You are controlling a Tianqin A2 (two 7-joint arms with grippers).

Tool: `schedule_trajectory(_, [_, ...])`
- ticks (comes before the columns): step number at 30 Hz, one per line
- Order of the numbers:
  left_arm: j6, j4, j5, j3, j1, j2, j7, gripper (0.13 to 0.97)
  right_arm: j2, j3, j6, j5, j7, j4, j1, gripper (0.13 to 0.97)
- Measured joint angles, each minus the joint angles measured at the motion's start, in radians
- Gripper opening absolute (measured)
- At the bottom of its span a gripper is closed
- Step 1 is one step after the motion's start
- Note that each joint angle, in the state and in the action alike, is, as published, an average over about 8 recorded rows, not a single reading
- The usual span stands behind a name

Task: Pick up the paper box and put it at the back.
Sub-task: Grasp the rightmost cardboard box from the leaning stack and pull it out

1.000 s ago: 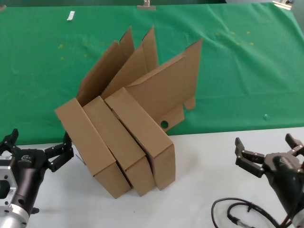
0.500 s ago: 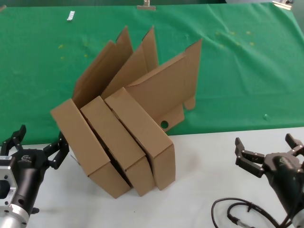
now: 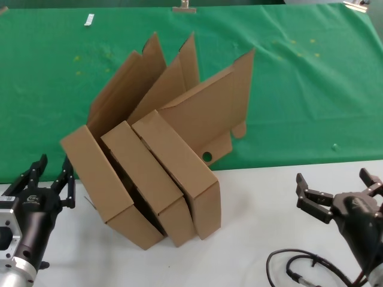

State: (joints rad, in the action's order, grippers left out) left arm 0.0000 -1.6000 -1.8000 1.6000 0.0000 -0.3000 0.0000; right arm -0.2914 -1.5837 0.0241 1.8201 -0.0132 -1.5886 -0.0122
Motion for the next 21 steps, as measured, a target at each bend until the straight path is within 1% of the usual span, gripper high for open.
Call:
schedule_trajectory(2, [0.0,0.0,0.0,0.0,0.0,0.0,0.0,0.412,0.0,0.0,0.0,0.0,0.0,0.0,0.0,0.966])
schedule_trajectory(10, [0.0,0.0,0.0,0.0,0.0,0.0,0.0,0.257,0.0,0.0,0.0,0.0,0.0,0.0,0.0,0.966])
schedule_trajectory(11, [0.0,0.0,0.0,0.0,0.0,0.0,0.0,0.257,0.0,0.0,0.0,0.0,0.0,0.0,0.0,0.966])
schedule_trajectory(19, [0.0,0.0,0.0,0.0,0.0,0.0,0.0,0.168,0.0,0.0,0.0,0.0,0.0,0.0,0.0,0.966])
schedule_trajectory(21, [0.0,0.0,0.0,0.0,0.0,0.0,0.0,0.166,0.0,0.0,0.0,0.0,0.0,0.0,0.0,0.966])
